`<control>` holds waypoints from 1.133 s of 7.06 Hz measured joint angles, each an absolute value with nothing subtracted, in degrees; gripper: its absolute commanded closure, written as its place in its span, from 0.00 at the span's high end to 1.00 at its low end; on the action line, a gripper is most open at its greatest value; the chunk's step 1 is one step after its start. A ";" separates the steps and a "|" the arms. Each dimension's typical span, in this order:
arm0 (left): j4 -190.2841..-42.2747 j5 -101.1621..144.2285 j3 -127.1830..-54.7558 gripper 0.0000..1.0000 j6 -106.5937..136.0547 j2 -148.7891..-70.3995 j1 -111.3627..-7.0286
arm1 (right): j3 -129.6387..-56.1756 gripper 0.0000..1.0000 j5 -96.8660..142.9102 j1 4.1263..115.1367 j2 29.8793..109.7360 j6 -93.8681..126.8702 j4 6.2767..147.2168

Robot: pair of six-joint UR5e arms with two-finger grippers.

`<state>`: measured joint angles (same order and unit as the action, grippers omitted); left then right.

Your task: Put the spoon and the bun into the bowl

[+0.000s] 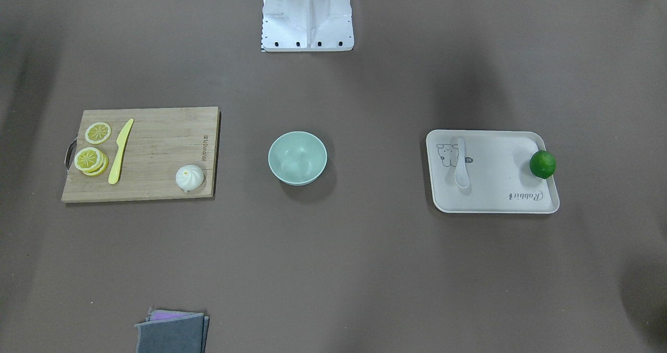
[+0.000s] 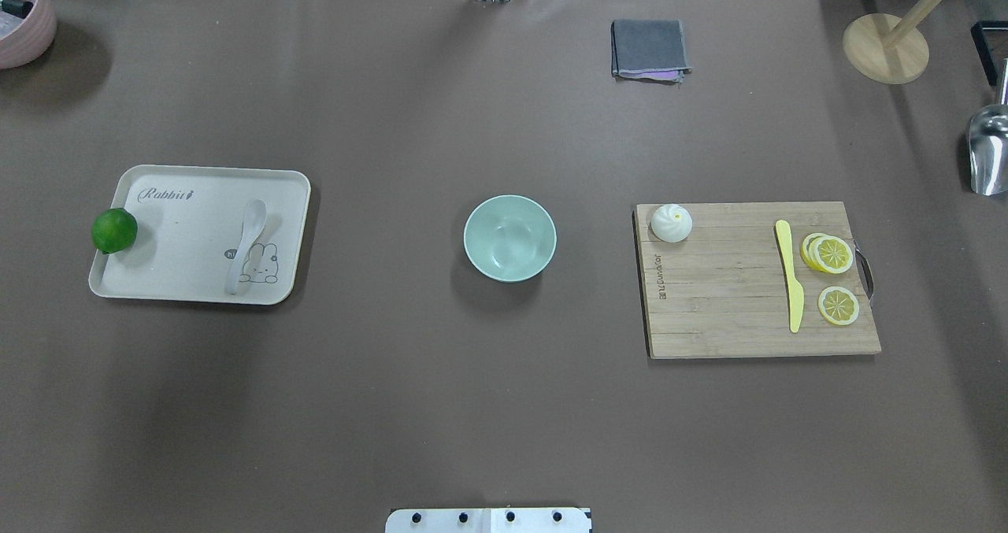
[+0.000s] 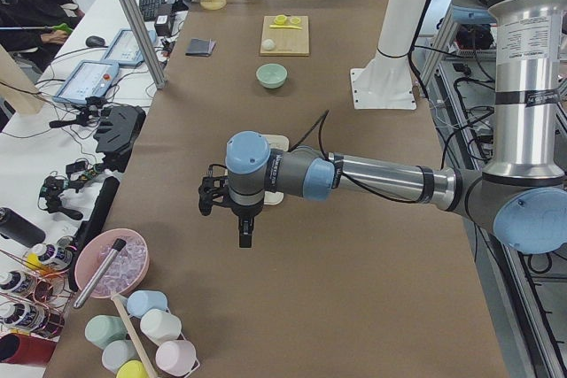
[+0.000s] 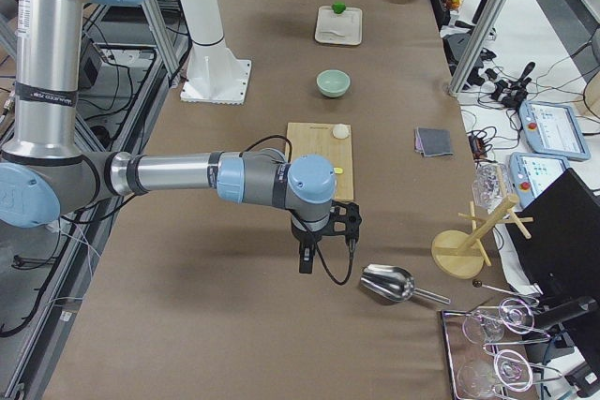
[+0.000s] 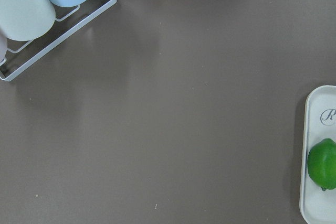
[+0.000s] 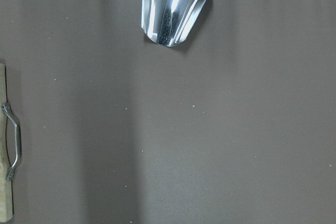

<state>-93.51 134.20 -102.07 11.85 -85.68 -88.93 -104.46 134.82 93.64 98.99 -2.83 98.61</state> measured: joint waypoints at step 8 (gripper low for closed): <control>-93.72 134.44 -102.18 0.98 11.59 -84.54 -89.12 | -104.98 1.00 135.00 93.69 99.26 -2.83 98.67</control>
